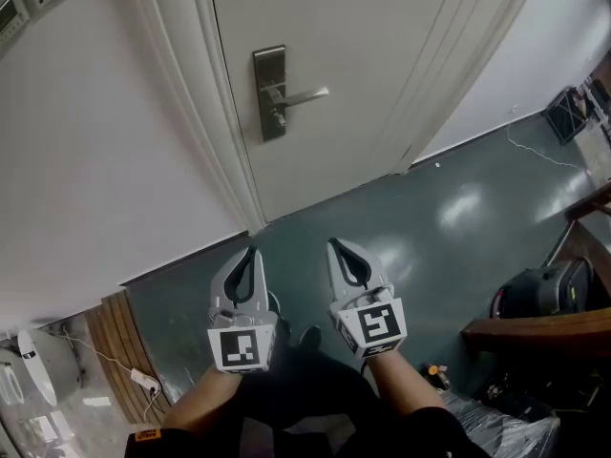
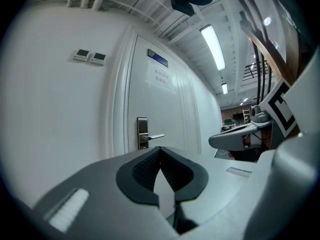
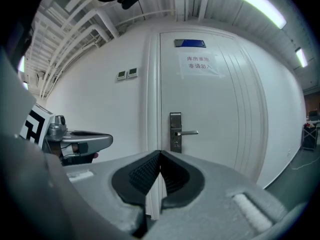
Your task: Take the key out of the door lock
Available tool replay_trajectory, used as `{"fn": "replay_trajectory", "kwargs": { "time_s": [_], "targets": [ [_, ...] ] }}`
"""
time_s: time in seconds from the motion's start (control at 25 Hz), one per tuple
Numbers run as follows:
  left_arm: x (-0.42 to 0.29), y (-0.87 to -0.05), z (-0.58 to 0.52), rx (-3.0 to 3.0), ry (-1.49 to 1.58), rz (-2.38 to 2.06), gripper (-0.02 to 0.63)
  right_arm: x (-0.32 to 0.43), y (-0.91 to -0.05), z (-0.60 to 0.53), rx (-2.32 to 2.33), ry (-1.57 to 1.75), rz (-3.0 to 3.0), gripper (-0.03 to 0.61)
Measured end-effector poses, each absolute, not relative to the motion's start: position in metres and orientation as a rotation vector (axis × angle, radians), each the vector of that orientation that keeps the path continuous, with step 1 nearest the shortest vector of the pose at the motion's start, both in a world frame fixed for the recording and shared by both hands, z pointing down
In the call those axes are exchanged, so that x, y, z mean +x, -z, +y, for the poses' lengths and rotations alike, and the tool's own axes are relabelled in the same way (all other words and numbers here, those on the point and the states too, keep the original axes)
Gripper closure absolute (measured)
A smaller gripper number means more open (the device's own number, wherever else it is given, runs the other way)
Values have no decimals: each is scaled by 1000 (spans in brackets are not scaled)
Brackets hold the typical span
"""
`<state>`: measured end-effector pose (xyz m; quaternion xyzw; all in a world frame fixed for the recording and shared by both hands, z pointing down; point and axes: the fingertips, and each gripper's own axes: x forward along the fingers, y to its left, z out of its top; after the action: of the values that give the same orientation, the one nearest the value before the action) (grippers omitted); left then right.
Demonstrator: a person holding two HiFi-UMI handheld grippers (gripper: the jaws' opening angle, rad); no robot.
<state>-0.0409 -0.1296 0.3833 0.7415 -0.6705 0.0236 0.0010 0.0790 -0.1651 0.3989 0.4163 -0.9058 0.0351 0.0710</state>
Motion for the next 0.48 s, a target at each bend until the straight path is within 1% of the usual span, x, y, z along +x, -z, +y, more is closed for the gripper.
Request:
{"fn": "replay_trajectory", "kwargs": {
  "time_s": [0.48],
  "targets": [
    [-84,-402,-220,2373,-38,-2023,597,27,-412,-257,1234,-305,-2680,587]
  ]
}}
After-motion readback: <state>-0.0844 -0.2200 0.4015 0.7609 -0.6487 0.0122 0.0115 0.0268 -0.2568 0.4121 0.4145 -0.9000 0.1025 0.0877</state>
